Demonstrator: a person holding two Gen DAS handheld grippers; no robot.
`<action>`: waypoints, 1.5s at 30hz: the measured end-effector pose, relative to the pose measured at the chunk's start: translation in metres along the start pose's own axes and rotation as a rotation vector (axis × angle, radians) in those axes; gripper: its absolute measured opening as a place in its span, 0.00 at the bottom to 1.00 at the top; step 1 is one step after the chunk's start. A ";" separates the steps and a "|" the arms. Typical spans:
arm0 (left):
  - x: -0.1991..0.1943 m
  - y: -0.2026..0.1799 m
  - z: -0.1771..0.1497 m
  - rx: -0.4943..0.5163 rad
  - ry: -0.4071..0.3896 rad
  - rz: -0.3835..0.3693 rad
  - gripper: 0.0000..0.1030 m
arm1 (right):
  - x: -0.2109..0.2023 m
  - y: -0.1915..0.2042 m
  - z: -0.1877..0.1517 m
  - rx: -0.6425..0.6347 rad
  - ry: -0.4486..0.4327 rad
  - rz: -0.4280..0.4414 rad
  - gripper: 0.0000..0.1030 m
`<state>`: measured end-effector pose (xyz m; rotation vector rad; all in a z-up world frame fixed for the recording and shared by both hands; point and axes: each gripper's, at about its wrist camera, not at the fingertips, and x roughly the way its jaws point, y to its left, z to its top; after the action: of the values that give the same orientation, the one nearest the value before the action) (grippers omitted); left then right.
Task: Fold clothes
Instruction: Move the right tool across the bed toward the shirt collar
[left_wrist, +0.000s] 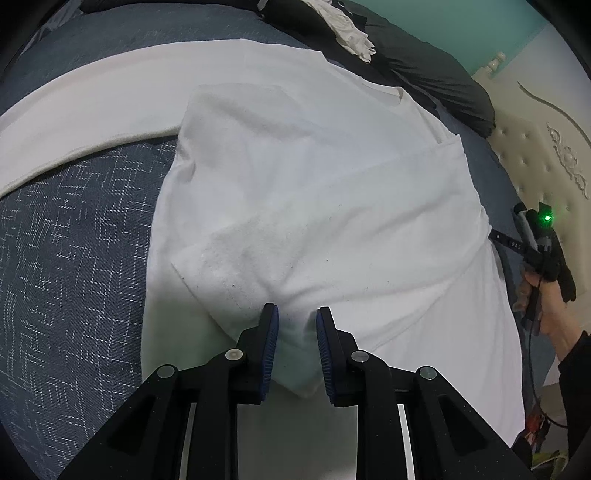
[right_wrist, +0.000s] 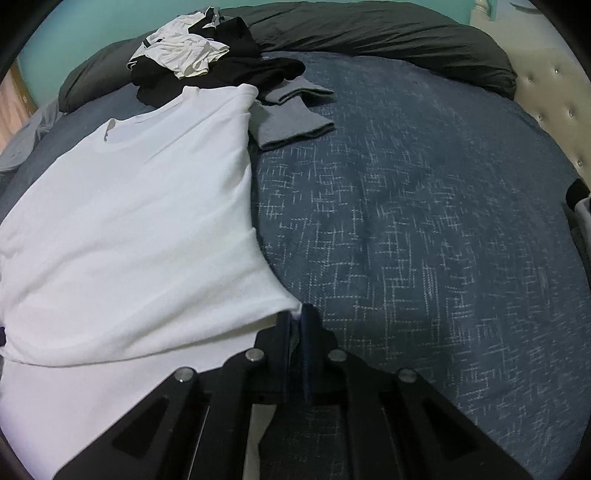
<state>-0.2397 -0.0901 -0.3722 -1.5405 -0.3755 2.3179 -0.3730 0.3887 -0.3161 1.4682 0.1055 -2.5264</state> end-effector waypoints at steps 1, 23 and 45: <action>0.001 0.000 0.000 -0.002 0.000 -0.002 0.22 | -0.001 -0.002 0.000 0.005 0.005 0.025 0.05; 0.006 -0.009 0.002 0.025 0.000 0.012 0.31 | 0.004 0.012 0.170 0.234 0.027 0.103 0.40; 0.005 -0.012 0.000 0.062 0.003 0.011 0.38 | 0.069 0.037 0.223 0.146 0.119 -0.128 0.03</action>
<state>-0.2394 -0.0775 -0.3717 -1.5199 -0.2921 2.3132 -0.5876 0.3045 -0.2624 1.7193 0.0347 -2.5939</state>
